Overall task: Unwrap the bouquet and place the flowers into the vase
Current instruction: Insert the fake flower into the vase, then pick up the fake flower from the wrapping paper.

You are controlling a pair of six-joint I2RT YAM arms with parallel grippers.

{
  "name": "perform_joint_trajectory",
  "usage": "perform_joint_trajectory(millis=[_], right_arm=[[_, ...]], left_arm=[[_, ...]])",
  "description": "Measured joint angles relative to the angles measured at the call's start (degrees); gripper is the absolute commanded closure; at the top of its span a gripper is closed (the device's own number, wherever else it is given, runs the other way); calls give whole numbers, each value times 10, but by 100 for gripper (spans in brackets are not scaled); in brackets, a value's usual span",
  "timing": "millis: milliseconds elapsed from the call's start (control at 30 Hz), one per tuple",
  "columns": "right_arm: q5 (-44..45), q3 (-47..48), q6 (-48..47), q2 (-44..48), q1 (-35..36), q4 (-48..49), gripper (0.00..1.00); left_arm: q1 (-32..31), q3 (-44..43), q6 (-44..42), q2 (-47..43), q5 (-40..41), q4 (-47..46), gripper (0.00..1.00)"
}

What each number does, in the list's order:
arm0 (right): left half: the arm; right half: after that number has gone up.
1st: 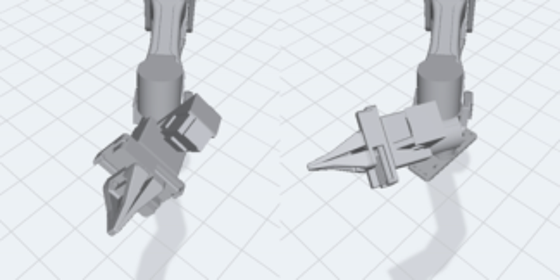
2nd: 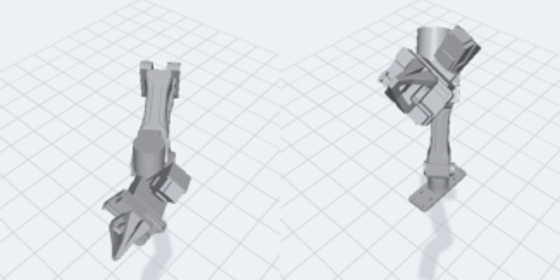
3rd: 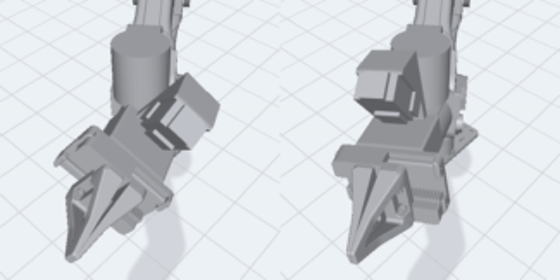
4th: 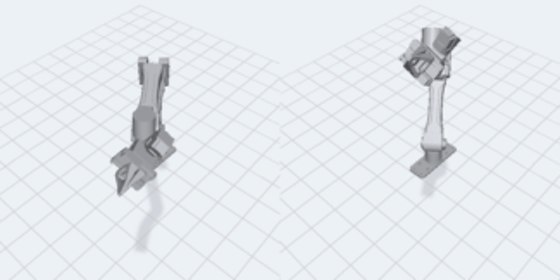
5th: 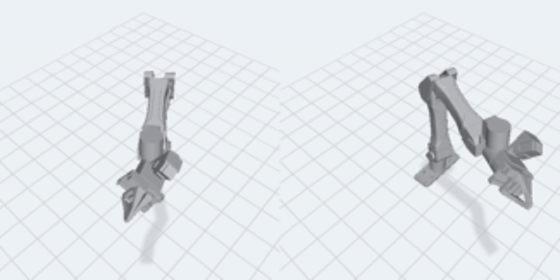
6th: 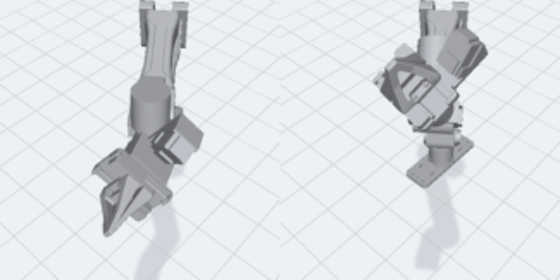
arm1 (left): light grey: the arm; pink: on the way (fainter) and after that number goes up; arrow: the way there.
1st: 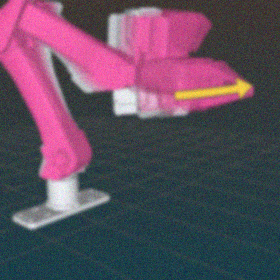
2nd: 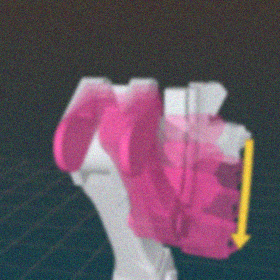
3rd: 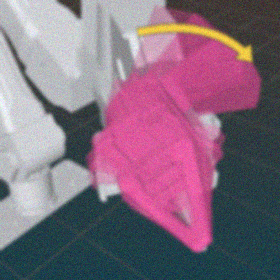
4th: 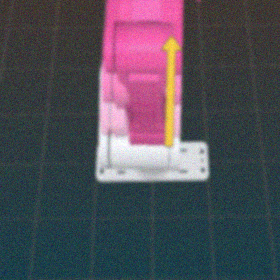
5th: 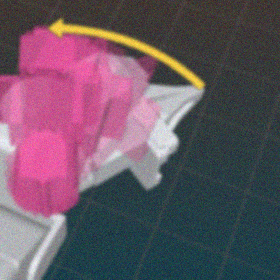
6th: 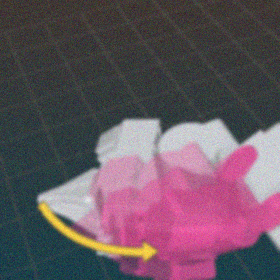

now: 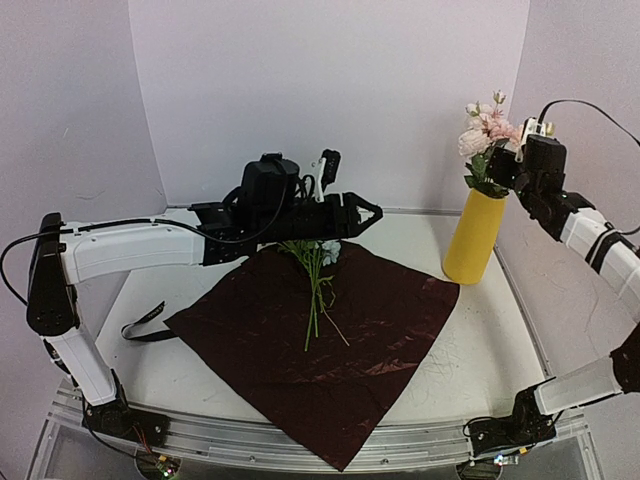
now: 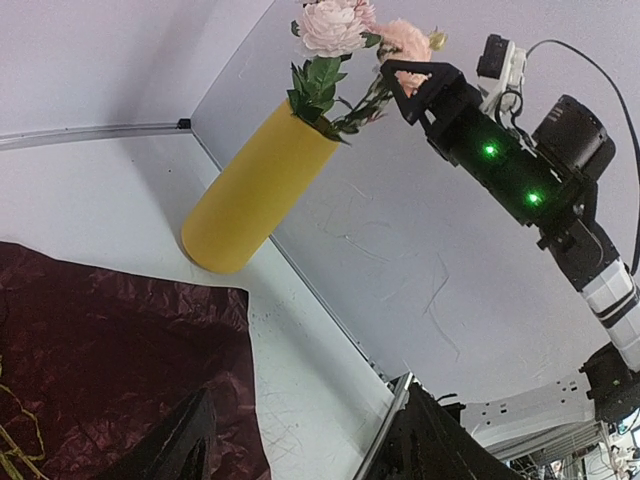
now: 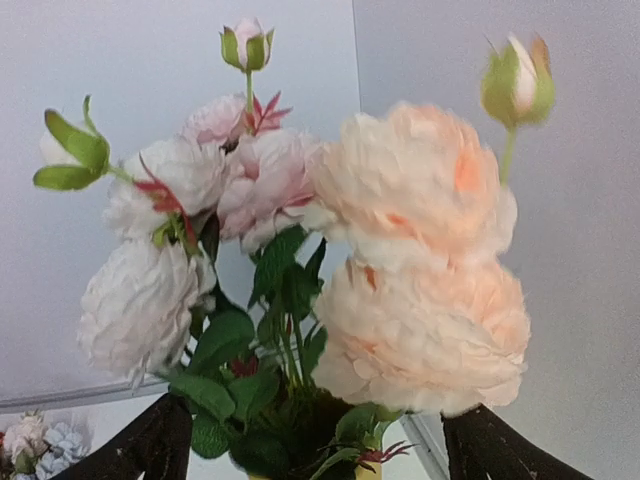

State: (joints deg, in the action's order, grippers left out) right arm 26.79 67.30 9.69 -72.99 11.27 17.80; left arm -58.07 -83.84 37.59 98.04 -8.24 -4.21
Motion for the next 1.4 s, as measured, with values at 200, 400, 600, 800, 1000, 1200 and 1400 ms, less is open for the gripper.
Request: perform_joint_trajectory(millis=[200,400,600,800,1000,1200,1400], right_arm=[[-117,-20,74,65,0,-132,2],[-225,-41,129,110,0,-235,2],[-355,-70,188,115,0,-274,16],[-468,-80,193,41,0,-280,25],[-533,-97,201,-13,4,-267,26],[-557,-96,209,-62,31,-246,26],[-559,-84,212,-97,61,-240,26]], left_arm=[[8,3,13,3,9,14,35],[21,3,19,19,12,28,33],[39,-8,44,54,29,102,35],[97,-35,95,126,17,200,46],[124,-52,100,177,13,282,62],[114,-81,71,206,15,339,67],[112,-88,42,230,14,366,76]])
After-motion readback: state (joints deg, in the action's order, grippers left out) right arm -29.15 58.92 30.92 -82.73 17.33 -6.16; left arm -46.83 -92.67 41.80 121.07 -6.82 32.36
